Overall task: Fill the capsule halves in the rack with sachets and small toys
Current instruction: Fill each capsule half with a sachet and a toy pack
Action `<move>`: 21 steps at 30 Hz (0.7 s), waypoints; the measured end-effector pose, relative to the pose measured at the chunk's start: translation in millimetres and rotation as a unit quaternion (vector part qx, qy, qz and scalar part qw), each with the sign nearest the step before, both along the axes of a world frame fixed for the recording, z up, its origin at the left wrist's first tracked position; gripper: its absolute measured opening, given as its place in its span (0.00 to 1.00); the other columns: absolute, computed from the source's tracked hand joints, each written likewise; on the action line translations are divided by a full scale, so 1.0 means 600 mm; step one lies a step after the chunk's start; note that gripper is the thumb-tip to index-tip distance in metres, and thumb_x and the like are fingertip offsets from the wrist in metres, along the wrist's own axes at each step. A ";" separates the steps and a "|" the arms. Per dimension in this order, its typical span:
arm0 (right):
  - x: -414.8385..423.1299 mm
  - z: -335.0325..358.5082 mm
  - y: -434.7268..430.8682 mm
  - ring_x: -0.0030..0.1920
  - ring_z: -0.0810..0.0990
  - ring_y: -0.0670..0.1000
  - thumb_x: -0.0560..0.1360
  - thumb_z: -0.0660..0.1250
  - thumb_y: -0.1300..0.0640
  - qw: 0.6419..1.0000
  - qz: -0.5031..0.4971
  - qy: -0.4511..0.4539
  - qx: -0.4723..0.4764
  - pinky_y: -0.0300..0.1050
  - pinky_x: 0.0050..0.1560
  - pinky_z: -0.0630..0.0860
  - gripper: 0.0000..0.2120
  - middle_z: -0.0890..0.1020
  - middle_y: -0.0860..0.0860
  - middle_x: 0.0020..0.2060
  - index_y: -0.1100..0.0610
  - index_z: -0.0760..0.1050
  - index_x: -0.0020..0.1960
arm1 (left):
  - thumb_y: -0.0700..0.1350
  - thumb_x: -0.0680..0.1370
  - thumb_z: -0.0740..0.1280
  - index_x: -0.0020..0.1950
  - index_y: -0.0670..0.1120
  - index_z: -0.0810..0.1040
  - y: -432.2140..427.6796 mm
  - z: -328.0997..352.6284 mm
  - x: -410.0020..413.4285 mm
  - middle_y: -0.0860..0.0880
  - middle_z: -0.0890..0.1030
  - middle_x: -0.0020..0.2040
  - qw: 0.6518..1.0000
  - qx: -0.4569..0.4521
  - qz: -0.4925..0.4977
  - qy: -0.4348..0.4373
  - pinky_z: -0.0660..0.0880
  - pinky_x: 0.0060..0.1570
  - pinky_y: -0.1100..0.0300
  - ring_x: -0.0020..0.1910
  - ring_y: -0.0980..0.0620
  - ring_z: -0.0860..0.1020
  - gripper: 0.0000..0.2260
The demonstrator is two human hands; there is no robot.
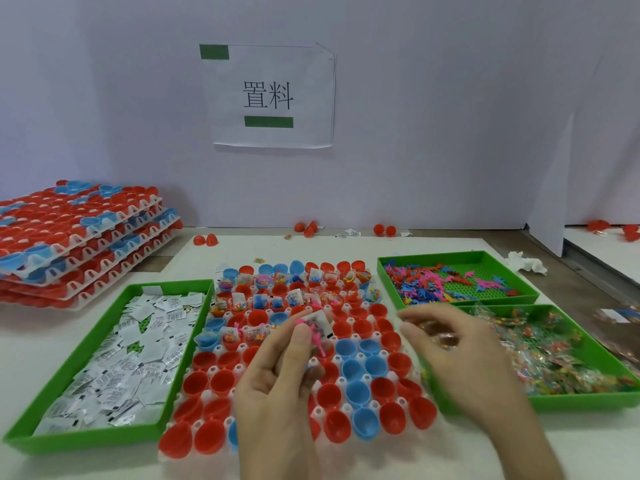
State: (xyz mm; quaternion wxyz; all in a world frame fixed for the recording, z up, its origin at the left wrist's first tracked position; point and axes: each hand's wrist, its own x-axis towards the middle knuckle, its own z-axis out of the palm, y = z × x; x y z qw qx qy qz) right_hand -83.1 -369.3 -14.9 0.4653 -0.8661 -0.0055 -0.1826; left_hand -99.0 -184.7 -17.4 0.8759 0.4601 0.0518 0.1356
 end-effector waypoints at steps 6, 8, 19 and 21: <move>0.014 -0.045 -0.070 0.52 0.80 0.51 0.72 0.76 0.49 0.976 -0.102 0.166 -0.101 0.55 0.58 0.76 0.05 0.82 0.44 0.48 0.41 0.82 0.47 | 0.44 0.62 0.74 0.40 0.49 0.88 0.001 0.005 0.004 0.45 0.87 0.43 0.999 -0.024 -0.014 0.018 0.79 0.34 0.66 0.37 0.54 0.85 0.09; 0.017 -0.048 -0.063 0.45 0.81 0.48 0.72 0.76 0.52 0.977 -0.104 0.161 -0.096 0.52 0.52 0.78 0.08 0.83 0.42 0.41 0.40 0.81 0.41 | 0.42 0.64 0.72 0.43 0.47 0.88 -0.002 0.003 0.002 0.44 0.87 0.43 0.999 -0.022 -0.018 0.029 0.79 0.34 0.65 0.38 0.53 0.85 0.10; 0.019 -0.045 -0.057 0.44 0.80 0.42 0.73 0.75 0.54 0.978 -0.105 0.151 -0.102 0.51 0.52 0.78 0.12 0.83 0.38 0.37 0.38 0.79 0.37 | 0.43 0.63 0.72 0.44 0.44 0.87 0.002 0.009 -0.006 0.41 0.86 0.46 0.999 -0.006 -0.036 0.024 0.78 0.30 0.65 0.36 0.54 0.83 0.11; 0.018 -0.043 -0.058 0.44 0.80 0.42 0.73 0.75 0.54 0.977 -0.099 0.156 -0.105 0.51 0.53 0.78 0.12 0.83 0.38 0.38 0.38 0.79 0.38 | 0.44 0.63 0.72 0.45 0.44 0.87 0.001 0.009 -0.007 0.41 0.86 0.46 0.999 -0.004 -0.037 0.024 0.78 0.30 0.65 0.36 0.54 0.83 0.12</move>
